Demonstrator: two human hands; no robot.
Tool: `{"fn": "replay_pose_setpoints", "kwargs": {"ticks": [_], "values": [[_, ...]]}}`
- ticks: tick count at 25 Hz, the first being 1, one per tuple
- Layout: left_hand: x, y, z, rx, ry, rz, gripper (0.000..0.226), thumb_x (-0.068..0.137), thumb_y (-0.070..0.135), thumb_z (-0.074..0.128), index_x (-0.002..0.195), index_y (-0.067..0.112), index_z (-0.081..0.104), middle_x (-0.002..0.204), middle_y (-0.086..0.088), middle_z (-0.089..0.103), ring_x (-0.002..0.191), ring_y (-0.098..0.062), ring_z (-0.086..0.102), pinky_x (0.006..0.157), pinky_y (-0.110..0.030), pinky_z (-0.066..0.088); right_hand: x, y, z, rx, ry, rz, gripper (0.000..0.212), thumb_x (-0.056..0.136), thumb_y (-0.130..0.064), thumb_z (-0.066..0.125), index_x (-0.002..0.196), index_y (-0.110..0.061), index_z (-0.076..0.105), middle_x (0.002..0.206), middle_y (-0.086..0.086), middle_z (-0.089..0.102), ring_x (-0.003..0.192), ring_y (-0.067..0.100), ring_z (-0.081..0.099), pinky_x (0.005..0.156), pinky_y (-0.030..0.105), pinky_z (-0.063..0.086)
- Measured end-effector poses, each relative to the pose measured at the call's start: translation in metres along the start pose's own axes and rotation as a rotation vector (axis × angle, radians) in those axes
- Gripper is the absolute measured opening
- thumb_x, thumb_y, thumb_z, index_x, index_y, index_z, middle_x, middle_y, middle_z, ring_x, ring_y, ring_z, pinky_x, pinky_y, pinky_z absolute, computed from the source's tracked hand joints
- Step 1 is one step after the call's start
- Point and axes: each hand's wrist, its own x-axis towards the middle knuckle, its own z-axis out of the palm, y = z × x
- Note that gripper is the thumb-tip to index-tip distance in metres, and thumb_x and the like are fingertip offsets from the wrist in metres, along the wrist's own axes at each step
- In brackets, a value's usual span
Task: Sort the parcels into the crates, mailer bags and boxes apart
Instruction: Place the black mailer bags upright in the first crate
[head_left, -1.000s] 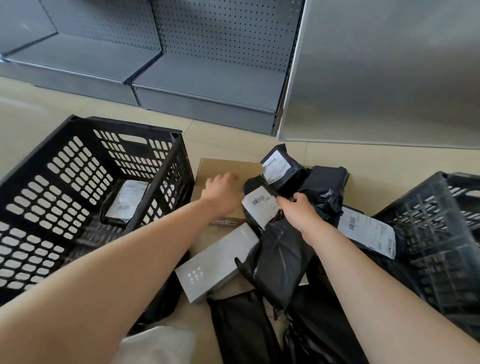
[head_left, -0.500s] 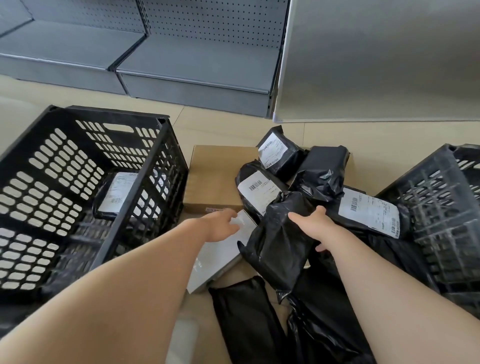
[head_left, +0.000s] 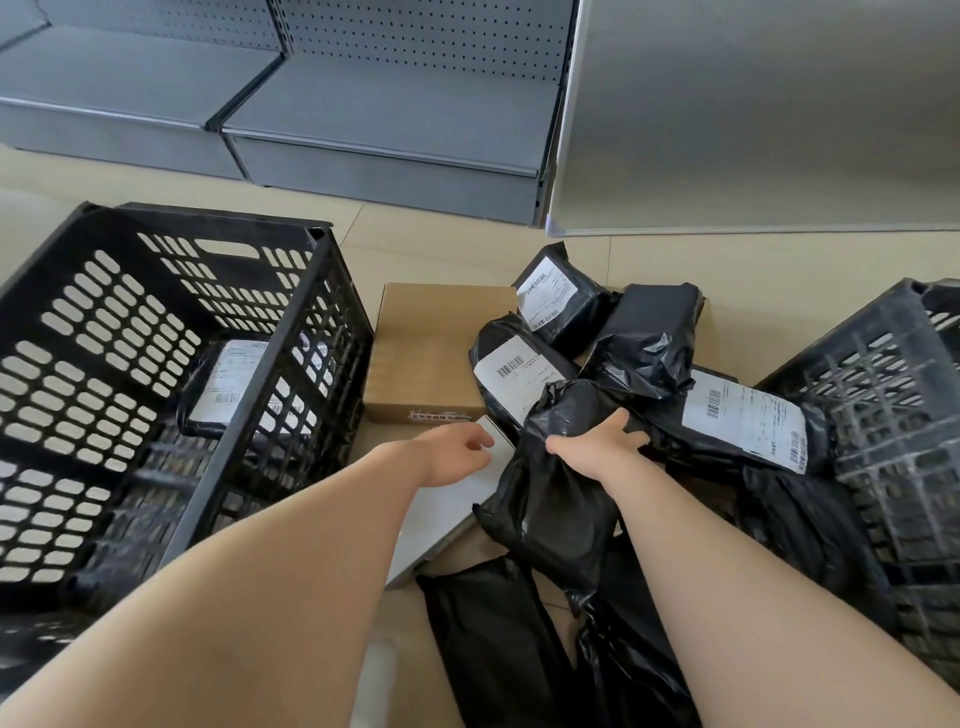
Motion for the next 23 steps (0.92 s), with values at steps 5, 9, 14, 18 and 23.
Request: {"fn": "replay_pose_setpoints", "kwargs": {"ticks": [5,9,14,18,23], "values": [[0.005,0.014,-0.003,-0.275,0.047,-0.056,0.038,0.099,0.025,0.047,0.136,0.020,0.052,0.132,-0.004,0.057,0.115,-0.022,0.058,0.097,-0.035,0.045,0.009,0.003,-0.015,0.195,0.013,-0.151,0.105,0.081,-0.060,0.064,0.160,-0.028,0.003,0.164,0.010,0.012,0.143,0.041,0.029,0.111,0.055,0.037],[0.008,0.036,-0.008,-0.583,0.076,-0.091,0.029,0.097,0.028,0.045,0.118,0.020,0.063,0.119,-0.004,0.065,0.098,-0.019,0.063,0.097,-0.035,0.050,0.004,-0.002,-0.025,0.505,0.033,-0.326,0.094,0.083,-0.052,0.062,0.160,-0.030,0.013,0.163,0.000,0.023,0.142,0.034,0.036,0.110,0.050,0.038],[0.007,0.029,-0.008,-0.787,-0.114,-0.198,0.038,0.096,0.044,0.051,0.116,0.014,0.063,0.114,-0.006,0.068,0.105,-0.026,0.066,0.098,-0.045,0.052,0.001,-0.005,-0.031,0.946,-0.313,-0.353,0.065,0.084,-0.047,0.059,0.142,-0.019,0.050,0.130,0.005,0.062,0.127,0.035,0.056,0.098,0.043,0.050],[0.011,0.030,-0.014,-0.852,-0.211,-0.204,0.048,0.094,0.051,0.052,0.126,0.015,0.061,0.126,-0.014,0.065,0.113,-0.032,0.064,0.092,-0.046,0.054,-0.015,-0.004,-0.039,1.128,-0.627,-0.379,0.044,0.094,-0.044,0.054,0.119,-0.012,0.070,0.125,0.010,0.071,0.122,0.029,0.063,0.107,0.047,0.047],[0.009,0.038,-0.023,-1.117,-0.154,-0.209,0.052,0.097,0.057,0.044,0.127,0.018,0.060,0.120,-0.007,0.070,0.115,-0.022,0.066,0.103,-0.034,0.046,-0.022,-0.006,-0.047,1.194,-0.583,-0.333,0.036,0.101,-0.038,0.048,0.119,-0.014,0.069,0.118,0.014,0.074,0.110,0.031,0.069,0.091,0.044,0.056]]}}
